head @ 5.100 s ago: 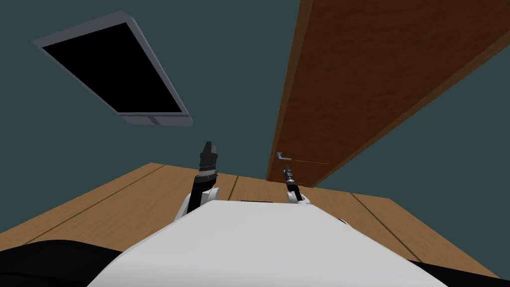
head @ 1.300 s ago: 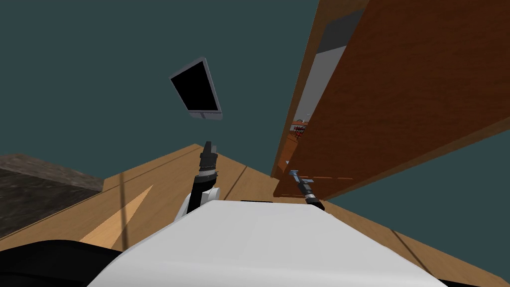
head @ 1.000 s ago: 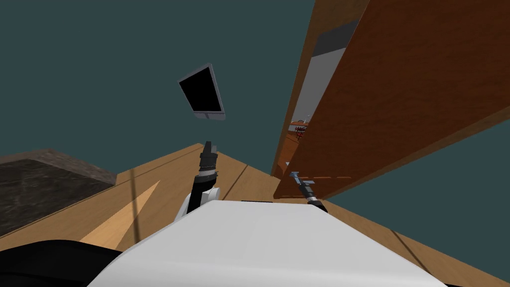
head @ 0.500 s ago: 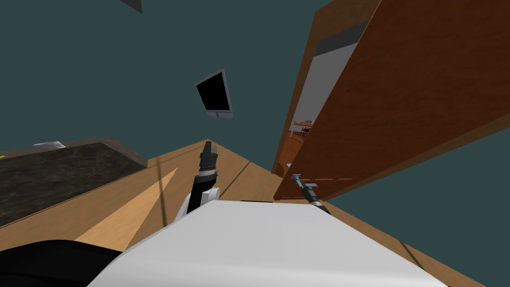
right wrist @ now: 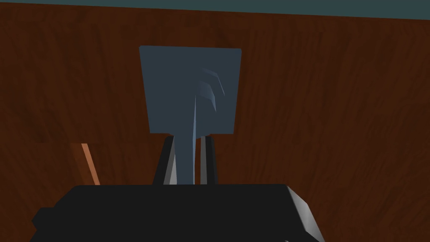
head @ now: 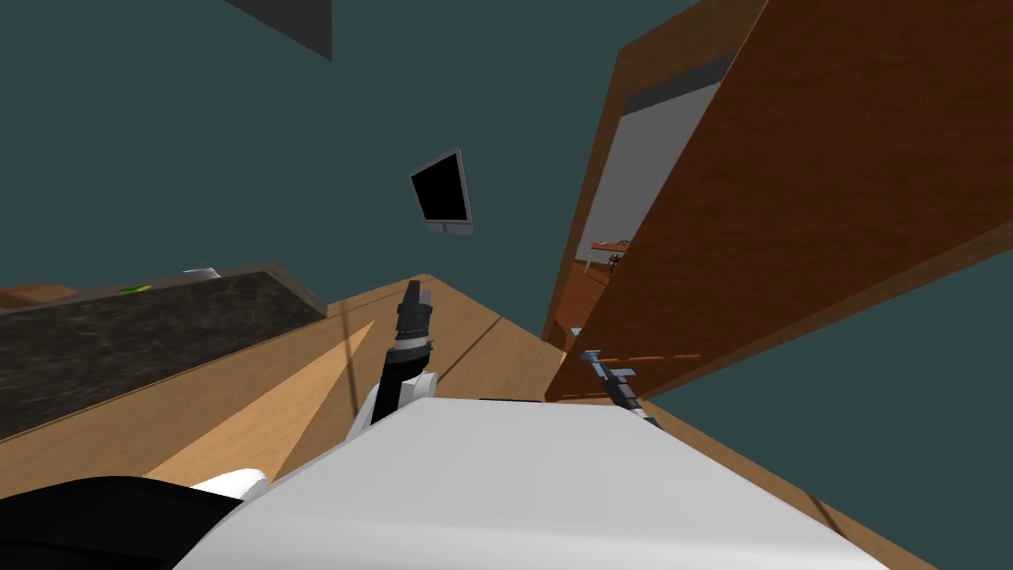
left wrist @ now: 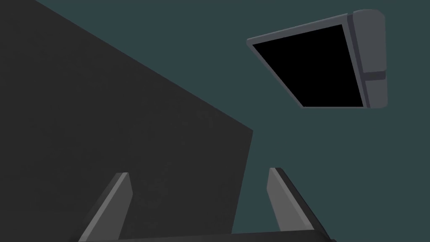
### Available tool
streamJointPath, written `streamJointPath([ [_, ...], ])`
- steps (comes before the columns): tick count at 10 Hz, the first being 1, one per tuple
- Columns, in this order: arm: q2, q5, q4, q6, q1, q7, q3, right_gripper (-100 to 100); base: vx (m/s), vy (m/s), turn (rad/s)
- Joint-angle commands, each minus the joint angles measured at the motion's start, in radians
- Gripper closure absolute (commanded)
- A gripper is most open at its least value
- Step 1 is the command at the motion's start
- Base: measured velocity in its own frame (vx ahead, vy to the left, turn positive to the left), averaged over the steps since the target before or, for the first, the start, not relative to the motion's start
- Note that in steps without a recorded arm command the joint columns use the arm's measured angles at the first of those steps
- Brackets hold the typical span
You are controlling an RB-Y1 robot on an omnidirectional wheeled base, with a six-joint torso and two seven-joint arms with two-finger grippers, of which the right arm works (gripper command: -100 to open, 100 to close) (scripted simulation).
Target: Pull the door open
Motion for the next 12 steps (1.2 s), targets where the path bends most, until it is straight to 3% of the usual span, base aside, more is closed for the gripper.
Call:
streamJointPath([
  [1,-0.004,-0.001,0.017,-0.027,0.004,-0.003,0.001,100,-0.231,-0.077,0.261],
  [4,-0.012,-0.004,0.043,-0.071,0.018,-0.008,0.003,100,-0.203,-0.095,0.199],
  [6,-0.012,-0.004,0.043,-0.071,0.018,-0.008,0.003,100,-0.102,-0.032,0.018],
  [12,-0.026,-0.008,0.09,-0.149,0.043,-0.018,0.006,100,-0.163,-0.071,0.173],
])
